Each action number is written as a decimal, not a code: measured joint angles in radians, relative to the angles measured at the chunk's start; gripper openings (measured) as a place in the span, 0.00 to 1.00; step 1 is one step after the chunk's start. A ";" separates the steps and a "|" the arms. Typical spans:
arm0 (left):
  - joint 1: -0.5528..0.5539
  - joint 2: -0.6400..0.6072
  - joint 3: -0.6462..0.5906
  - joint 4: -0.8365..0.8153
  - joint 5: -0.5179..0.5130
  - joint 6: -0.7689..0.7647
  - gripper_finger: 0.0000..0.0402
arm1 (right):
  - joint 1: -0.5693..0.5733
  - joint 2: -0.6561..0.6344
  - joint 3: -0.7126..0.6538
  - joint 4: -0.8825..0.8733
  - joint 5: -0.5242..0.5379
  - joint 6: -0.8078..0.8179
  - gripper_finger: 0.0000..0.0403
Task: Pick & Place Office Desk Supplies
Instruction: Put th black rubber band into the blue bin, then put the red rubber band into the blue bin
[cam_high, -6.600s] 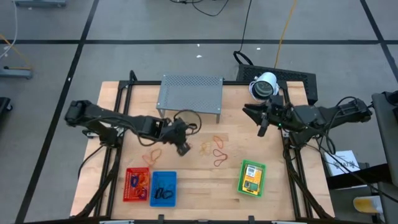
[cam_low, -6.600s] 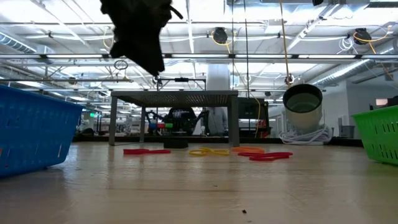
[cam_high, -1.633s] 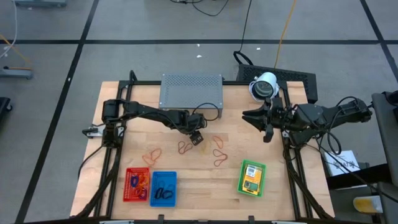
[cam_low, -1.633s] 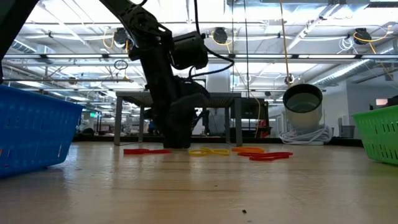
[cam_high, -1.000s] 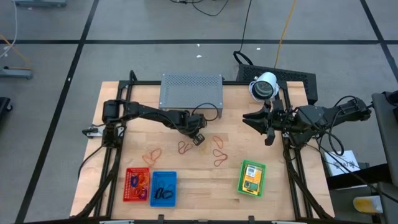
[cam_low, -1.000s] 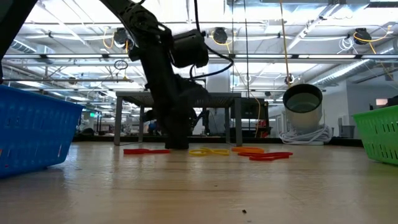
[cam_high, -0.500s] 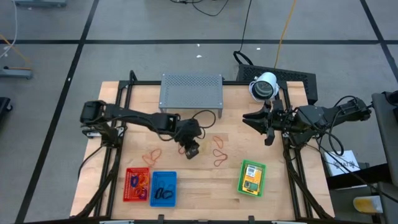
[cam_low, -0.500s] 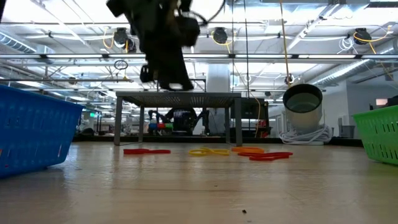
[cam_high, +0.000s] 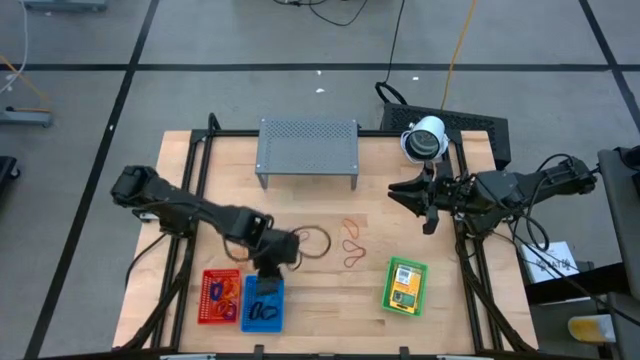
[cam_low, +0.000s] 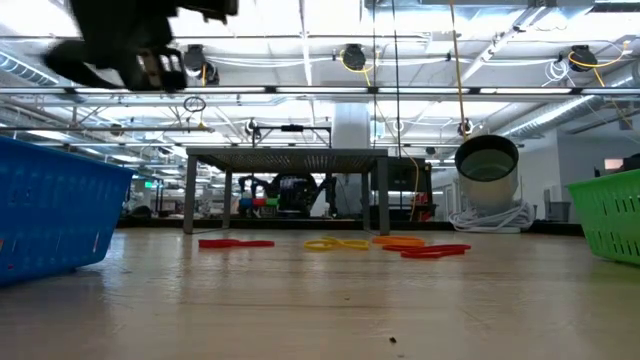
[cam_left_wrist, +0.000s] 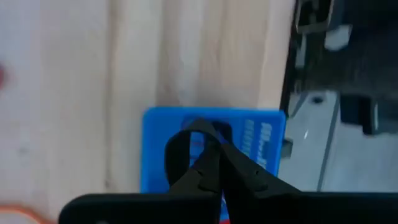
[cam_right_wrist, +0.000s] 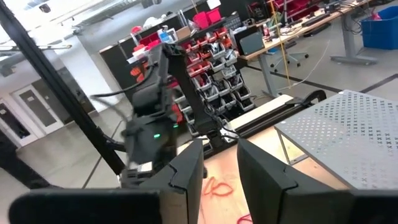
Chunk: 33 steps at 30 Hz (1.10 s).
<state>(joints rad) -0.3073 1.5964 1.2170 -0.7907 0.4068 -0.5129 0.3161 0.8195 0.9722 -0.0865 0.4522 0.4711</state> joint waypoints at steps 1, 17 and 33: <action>-0.019 0.000 0.000 0.000 0.000 0.002 0.02 | 0.000 0.003 0.000 0.000 0.013 0.007 0.22; -0.148 0.001 -0.147 0.130 -0.060 -0.124 0.01 | 0.000 0.079 0.000 0.008 0.045 0.094 0.22; -0.167 0.001 -0.161 0.164 -0.156 -0.113 0.39 | 0.000 0.096 0.000 0.008 0.045 0.119 0.22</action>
<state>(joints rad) -0.4747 1.5974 1.0561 -0.6272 0.2503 -0.6256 0.3161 0.9154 0.9722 -0.0788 0.4973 0.5903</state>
